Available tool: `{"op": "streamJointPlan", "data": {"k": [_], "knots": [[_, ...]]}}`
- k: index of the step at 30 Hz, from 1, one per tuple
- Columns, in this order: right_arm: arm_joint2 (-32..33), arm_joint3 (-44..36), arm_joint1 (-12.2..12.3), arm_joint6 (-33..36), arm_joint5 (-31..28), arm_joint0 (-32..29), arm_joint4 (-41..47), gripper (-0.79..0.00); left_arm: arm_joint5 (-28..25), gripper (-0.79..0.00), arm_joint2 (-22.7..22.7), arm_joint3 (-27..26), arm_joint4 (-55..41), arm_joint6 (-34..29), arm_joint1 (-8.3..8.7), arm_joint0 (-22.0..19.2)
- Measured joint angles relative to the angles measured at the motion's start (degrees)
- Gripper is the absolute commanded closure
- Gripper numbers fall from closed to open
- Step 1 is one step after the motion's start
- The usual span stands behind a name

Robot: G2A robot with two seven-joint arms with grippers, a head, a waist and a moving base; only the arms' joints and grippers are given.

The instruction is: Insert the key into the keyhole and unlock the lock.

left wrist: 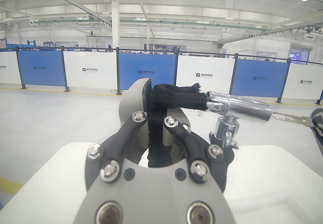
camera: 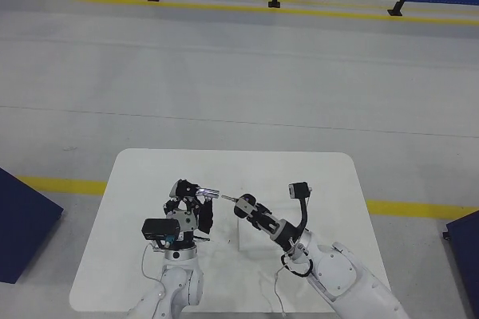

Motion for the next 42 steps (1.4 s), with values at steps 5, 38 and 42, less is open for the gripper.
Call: {"op": "streamJointPlan", "data": {"k": [5, 38, 42], "knots": [[0.2, -0.4, -0.5, 0.6, 1.3, -0.1, 0.7, 0.000, 0.0, 0.000, 0.0, 0.0, 0.0, 0.0, 0.00, 0.0], [2.4, 0.0, -2.9, 1.8, 2.1, -0.7, -3.2, 0.000, 0.0, 0.000, 0.0, 0.0, 0.0, 0.0, 0.00, 0.0], [2.6, 0.2, -3.1, 2.4, 2.0, -0.8, -3.3, 0.000, 0.0, 0.000, 0.0, 0.0, 0.0, 0.0, 0.00, 0.0]]}}
